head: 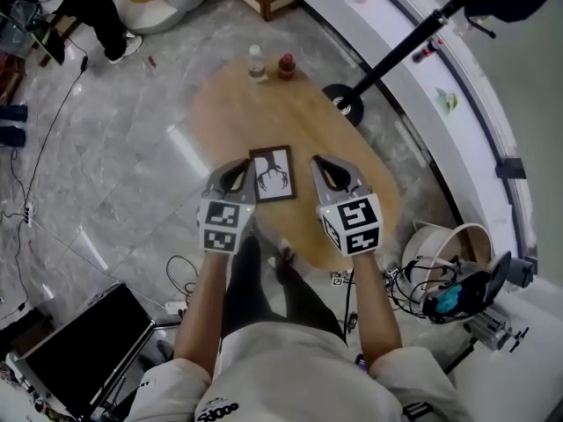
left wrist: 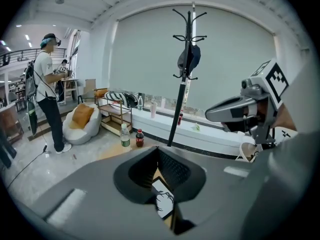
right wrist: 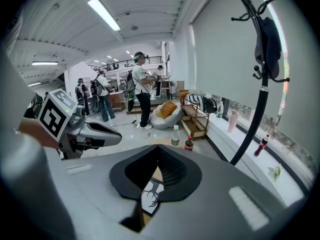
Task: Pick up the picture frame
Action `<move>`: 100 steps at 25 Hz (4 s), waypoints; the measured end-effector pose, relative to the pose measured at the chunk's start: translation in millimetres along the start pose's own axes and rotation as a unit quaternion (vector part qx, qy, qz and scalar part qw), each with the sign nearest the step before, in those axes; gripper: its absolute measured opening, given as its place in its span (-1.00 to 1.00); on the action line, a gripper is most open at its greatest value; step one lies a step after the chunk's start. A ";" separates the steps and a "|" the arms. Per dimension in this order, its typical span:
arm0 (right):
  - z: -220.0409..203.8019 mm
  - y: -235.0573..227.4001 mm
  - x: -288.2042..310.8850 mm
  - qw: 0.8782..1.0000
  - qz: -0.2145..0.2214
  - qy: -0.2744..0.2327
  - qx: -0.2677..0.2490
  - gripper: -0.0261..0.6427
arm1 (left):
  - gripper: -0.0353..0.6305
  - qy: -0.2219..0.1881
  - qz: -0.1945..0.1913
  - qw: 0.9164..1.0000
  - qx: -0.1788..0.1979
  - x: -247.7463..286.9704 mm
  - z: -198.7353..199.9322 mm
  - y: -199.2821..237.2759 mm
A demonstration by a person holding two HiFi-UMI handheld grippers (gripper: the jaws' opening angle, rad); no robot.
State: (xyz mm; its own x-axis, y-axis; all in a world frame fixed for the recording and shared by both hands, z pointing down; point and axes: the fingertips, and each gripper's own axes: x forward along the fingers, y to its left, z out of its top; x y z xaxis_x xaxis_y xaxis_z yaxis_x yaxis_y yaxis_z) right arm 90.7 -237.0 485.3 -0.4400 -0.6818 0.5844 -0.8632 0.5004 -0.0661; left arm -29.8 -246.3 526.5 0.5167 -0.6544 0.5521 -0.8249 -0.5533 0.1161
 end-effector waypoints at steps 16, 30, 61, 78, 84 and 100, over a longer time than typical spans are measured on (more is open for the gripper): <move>-88.2 -3.1 51.2 0.997 0.001 0.071 0.040 -0.91 | -0.76 0.071 0.022 0.995 -0.065 61.3 -114.6 25.1; -163.2 3.6 91.5 0.990 0.011 0.126 0.066 -0.91 | -0.44 0.150 0.052 0.980 -0.123 109.8 -241.1 49.2; -266.9 36.4 117.1 0.977 0.039 0.191 0.088 -0.91 | 0.23 0.223 0.101 0.946 -0.212 135.4 -381.5 20.3; -264.6 52.9 115.7 0.977 0.048 0.192 0.080 -0.91 | 0.09 0.211 0.074 0.934 -0.280 114.3 -403.8 9.6; -266.2 57.8 113.6 0.976 0.050 0.197 0.077 -0.91 | -0.05 0.210 0.049 0.928 -0.303 111.8 -407.7 1.3; -254.5 52.8 101.7 0.977 0.045 0.193 0.075 -0.91 | -0.57 0.244 0.040 0.924 -0.291 102.9 -411.0 -14.2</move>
State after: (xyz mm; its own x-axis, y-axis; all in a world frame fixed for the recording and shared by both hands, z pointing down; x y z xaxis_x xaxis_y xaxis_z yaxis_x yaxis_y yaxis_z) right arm 63.3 -144.1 747.1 -0.4147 -0.3723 0.8303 -0.8649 0.4447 -0.2326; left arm -59.3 -93.9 921.0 0.4006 -0.2919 0.8685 -0.9131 -0.0488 0.4048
